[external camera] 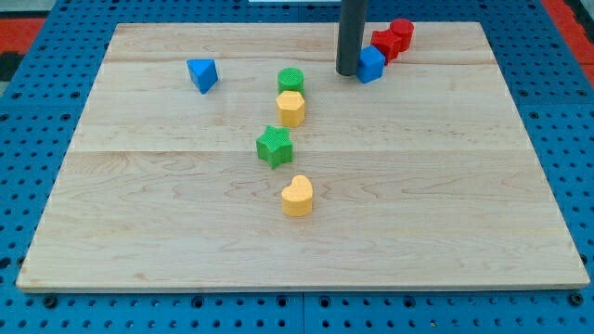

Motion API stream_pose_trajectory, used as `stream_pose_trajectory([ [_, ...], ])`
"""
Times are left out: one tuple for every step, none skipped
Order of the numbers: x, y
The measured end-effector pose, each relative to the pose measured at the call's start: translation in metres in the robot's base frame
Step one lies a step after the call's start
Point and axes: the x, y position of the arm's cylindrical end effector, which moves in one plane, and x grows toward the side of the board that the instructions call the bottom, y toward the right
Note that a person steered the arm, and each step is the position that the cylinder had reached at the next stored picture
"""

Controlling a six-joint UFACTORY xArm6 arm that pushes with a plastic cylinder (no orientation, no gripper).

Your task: Push the blue triangle to the top of the green circle

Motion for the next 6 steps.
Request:
stream_pose_trajectory([
  [0.011, -0.11],
  [0.012, -0.162],
  [0.046, -0.196],
  [0.073, -0.243],
  [0.023, -0.228],
  [-0.003, -0.152],
])
